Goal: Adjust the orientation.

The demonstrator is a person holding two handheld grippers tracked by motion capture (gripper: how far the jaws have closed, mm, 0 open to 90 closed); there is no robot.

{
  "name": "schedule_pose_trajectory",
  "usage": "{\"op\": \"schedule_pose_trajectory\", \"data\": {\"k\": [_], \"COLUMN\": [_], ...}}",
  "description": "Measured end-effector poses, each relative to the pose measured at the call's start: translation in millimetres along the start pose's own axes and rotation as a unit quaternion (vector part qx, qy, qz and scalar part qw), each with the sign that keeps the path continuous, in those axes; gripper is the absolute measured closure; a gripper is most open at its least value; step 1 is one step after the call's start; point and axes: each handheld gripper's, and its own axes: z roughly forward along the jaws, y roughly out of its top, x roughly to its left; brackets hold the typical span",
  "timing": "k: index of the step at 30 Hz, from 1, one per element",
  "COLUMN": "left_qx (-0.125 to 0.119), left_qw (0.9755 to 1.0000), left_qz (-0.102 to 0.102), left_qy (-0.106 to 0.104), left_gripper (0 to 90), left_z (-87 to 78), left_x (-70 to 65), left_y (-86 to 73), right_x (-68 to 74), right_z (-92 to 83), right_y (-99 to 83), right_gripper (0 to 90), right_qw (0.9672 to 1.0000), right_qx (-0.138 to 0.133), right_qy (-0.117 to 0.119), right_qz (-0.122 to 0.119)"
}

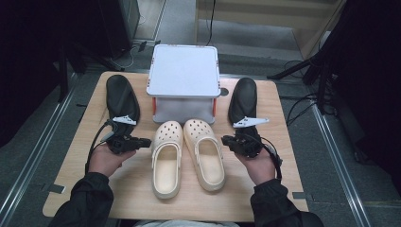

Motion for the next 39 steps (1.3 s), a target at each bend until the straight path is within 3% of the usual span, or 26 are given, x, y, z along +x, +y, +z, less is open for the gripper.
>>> {"op": "schedule_pose_trajectory", "data": {"k": [1,5,7,12,15,22,29,33,39], "left_qx": [0.003,0.016,0.023,0.034,0.038,0.05,0.057,0.061,0.058], "left_qw": [1.0,0.9999,0.9997,0.9994,0.9993,0.9985,0.9977,0.9969,0.9973], "left_qz": [-0.003,-0.005,-0.008,-0.002,-0.001,0.017,0.021,0.037,0.03], "left_qy": [0.0,0.004,0.006,0.001,-0.005,-0.016,-0.03,-0.031,-0.035], "left_gripper": [84.5,84.4,84.4,85.5,86.2,85.9,85.9,85.9,87.0], "left_z": [1.5,7.2,9.9,15.9,15.6,18.4,22.0,24.1,24.2], "left_x": [1.3,2.7,3.8,-0.6,-0.4,-10.2,-18.1,-24.0,-24.1], "left_y": [-0.8,-1.3,-1.2,-1.0,-1.6,-2.5,-3.4,-3.2,-4.3], "right_x": [-8.9,-18.7,-22.0,-18.5,-15.8,-18.3,-20.5,-20.5,-22.0], "right_z": [5.8,22.7,31.0,44.6,45.2,45.7,45.9,46.1,47.9], "right_y": [-2.8,-6.3,-7.0,-5.5,-5.9,-6.9,-8.5,-9.1,-9.7], "right_gripper": [87.7,84.0,86.8,89.9,89.3,88.4,87.8,87.8,87.2], "right_qw": [0.9999,0.9995,0.9991,0.9976,0.9984,0.9978,0.9972,0.9972,0.9974], "right_qx": [0.006,0.024,0.032,0.041,0.039,0.038,0.034,0.034,0.032], "right_qy": [0.003,0.005,0.019,0.044,0.034,0.042,0.05,0.049,0.049], "right_qz": [0.009,0.019,0.023,0.033,0.023,0.035,0.044,0.045,0.043]}}
